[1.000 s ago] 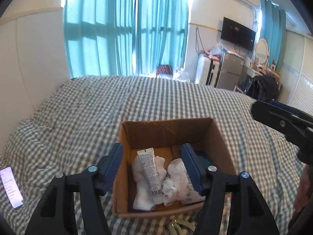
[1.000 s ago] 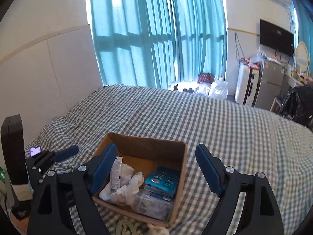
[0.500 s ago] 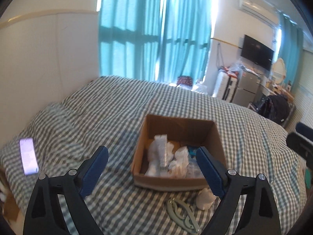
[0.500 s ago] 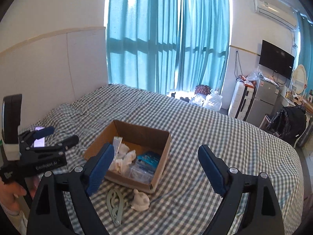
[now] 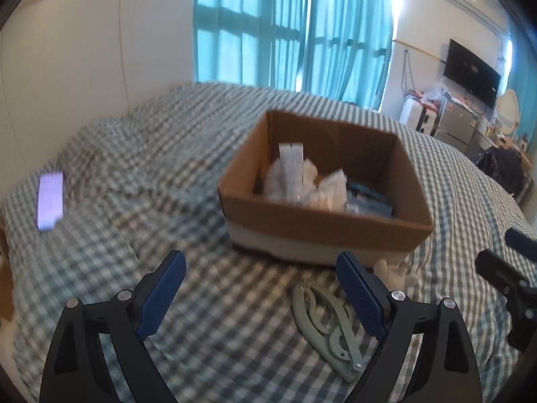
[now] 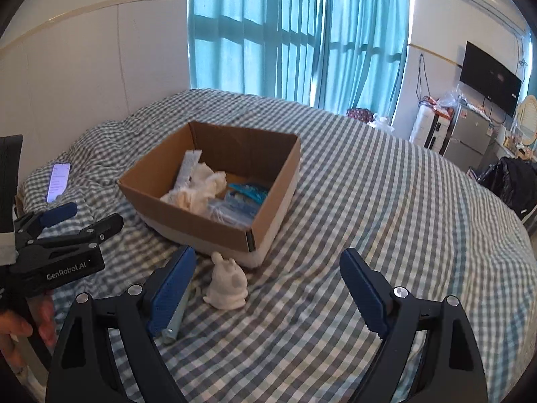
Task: Organize objects
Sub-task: 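Grasp the grey-green clip with the left tool while the right tool grasps the white bunny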
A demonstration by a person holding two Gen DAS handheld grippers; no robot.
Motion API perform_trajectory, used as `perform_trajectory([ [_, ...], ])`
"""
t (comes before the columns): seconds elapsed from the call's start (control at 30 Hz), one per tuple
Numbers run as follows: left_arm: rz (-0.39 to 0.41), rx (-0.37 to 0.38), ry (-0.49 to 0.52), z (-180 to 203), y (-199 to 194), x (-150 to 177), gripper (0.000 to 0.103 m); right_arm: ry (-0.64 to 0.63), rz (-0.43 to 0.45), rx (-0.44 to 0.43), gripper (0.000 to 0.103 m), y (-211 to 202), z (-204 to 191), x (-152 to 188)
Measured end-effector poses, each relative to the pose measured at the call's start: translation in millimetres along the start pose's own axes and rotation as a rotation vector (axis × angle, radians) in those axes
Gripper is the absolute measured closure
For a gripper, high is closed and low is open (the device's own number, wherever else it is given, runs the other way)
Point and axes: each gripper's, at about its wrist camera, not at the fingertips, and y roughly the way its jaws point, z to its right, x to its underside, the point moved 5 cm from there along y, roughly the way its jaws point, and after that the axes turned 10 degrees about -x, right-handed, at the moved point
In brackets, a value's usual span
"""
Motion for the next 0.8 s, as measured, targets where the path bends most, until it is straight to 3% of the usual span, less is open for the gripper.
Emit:
perform_trajectory([
  [0.23,-0.066,0.017,0.053,33.7,18.2,36.5,0.009,0.001,-0.124,0.054,0.015,34.8,9.4,43.8],
  [0.47,-0.172,0.097,0.111,67.7,41.9,74.2,0.010,0.045,-0.125,0.068,0.015,32.4,19.6,45.8],
  [0.5,-0.176,0.094,0.133,71.5,44.8,77.0,0.012,0.053,-0.127,0.070,0.015,32.5,21.4,46.4],
  [0.57,-0.167,0.079,0.168,75.6,51.3,80.9,0.031,0.070,-0.129,0.069,0.015,33.1,24.6,47.6],
  [0.63,-0.174,0.109,0.161,74.3,54.6,81.4,0.040,0.084,-0.126,0.064,0.015,32.9,25.5,48.1],
  [0.8,-0.182,0.186,0.139,57.1,48.7,71.6,0.041,0.104,-0.128,0.039,0.015,39.7,20.2,49.2],
])
